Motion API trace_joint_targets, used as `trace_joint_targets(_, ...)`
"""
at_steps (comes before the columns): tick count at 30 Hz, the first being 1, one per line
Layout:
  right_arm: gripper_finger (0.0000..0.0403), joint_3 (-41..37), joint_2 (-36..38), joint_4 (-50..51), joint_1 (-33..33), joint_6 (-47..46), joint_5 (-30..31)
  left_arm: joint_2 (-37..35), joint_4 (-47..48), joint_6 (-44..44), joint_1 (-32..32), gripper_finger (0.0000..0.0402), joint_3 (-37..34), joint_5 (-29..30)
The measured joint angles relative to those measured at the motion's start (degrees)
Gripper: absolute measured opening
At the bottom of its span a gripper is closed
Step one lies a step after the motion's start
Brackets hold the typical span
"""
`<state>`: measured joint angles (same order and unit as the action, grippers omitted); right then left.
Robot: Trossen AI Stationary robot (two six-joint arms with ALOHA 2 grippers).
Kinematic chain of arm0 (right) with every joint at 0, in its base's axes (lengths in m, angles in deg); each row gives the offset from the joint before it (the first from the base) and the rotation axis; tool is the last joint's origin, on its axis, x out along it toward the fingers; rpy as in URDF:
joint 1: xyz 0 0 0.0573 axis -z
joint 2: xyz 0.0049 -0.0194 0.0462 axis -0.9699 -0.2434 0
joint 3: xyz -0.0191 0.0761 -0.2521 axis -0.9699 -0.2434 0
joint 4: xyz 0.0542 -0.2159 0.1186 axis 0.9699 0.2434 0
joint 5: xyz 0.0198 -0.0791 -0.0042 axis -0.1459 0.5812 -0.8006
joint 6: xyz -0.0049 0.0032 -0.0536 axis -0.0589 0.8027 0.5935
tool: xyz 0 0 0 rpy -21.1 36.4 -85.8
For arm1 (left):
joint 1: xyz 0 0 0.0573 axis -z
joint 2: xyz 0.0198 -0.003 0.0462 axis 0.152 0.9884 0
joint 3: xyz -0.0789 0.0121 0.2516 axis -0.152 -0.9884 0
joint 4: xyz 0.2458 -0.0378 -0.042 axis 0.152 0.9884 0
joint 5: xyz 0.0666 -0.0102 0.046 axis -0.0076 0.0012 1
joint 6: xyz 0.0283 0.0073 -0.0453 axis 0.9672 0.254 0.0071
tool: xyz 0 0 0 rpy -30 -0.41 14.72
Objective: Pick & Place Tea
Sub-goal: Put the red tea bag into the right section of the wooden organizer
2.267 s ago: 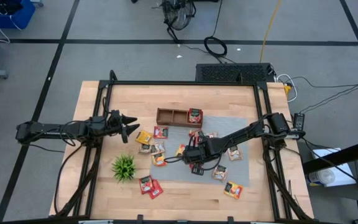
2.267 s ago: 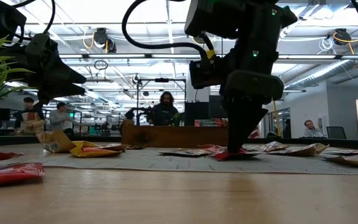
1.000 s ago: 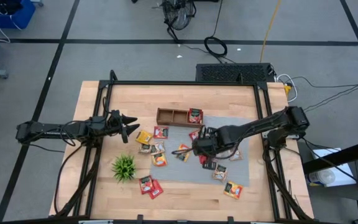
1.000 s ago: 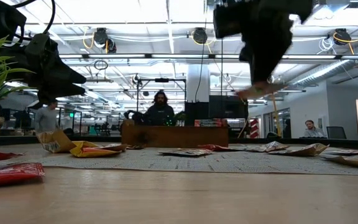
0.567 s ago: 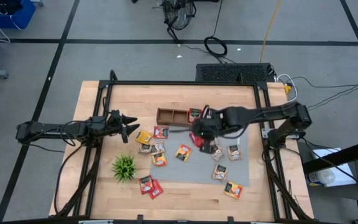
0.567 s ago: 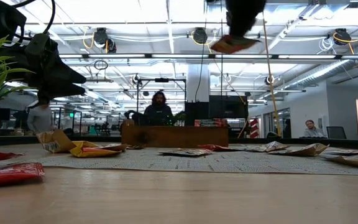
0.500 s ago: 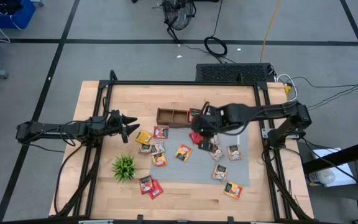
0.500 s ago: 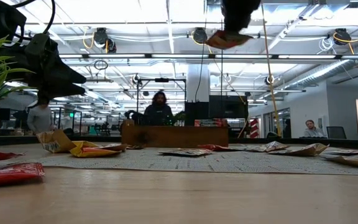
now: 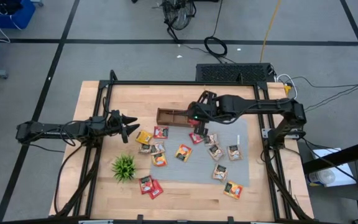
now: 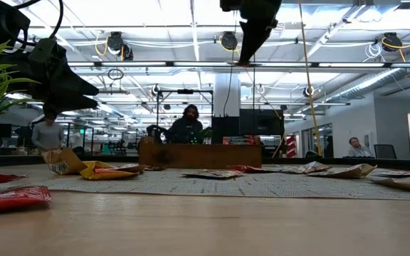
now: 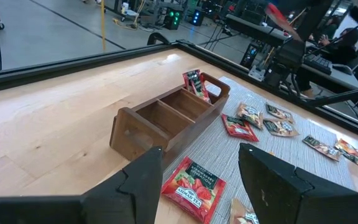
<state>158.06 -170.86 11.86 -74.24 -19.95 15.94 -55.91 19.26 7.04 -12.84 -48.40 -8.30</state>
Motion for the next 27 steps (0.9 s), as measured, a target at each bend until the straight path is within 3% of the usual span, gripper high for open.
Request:
trace_joint_targets(14, 0.0000, 0.0, -2.6, -8.9, 3.5, 9.4, 17.0, 0.0, 0.0, 0.0, 0.0, 0.0212, 0.0, 0.0)
trace_joint_targets(19, 0.0000, -2.3, -3.7, -10.8, 4.4, 8.0, 18.2, 0.0, 0.0, 0.0, 0.0, 0.0212, 0.0, 0.0)
trace_joint_targets(27, 0.0000, -12.8, -3.8, -17.8, 4.2, 4.9, 18.4, 0.0, 0.0, 0.0, 0.0, 0.0212, 0.0, 0.0)
